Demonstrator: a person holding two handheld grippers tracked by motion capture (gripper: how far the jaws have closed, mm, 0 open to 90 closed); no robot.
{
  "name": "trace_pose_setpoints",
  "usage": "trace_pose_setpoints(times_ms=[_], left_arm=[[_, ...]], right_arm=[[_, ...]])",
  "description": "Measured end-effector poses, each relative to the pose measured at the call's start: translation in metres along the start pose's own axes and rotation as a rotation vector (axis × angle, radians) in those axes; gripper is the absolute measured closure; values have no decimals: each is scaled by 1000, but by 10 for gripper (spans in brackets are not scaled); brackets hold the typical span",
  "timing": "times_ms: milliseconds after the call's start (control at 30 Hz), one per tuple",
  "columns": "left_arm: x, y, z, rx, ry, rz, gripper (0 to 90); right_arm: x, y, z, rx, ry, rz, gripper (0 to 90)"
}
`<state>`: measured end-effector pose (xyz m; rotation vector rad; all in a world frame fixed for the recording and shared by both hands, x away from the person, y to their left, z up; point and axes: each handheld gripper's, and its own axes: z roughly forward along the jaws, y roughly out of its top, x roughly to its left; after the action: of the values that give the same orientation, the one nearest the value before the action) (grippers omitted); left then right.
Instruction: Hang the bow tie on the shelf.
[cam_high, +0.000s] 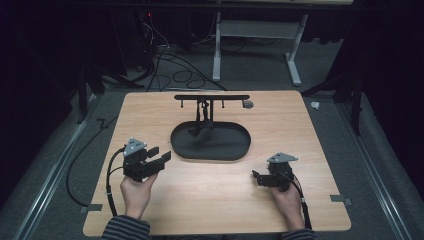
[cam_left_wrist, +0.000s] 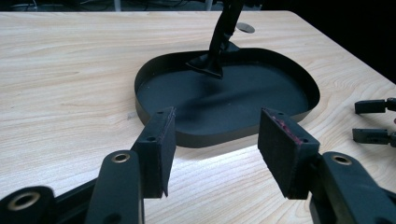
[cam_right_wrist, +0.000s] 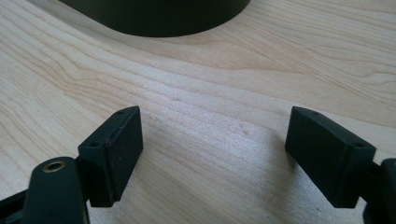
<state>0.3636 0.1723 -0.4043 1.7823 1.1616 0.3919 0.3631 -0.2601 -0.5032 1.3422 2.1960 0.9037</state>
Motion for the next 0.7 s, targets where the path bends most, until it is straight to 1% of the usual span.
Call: trace_pose_setpoints(times_ms=[133,333,533,600,700], left_arm=[[0,-2,-1,1,1,3,469],[1,-7,0,3,-5,-3,467],[3,-12,0,1,-5,-16,466],[3,-13,1,7,-6,-19,466],[3,-15,1,16,-7,-14,464]], right_arm=[[0,0,0,0,0,0,203],[0,0,0,0,1,0,204],[0,0,0,0,0,0,204],[0,0,0,0,0,0,204],[0,0,0,0,0,0,204]])
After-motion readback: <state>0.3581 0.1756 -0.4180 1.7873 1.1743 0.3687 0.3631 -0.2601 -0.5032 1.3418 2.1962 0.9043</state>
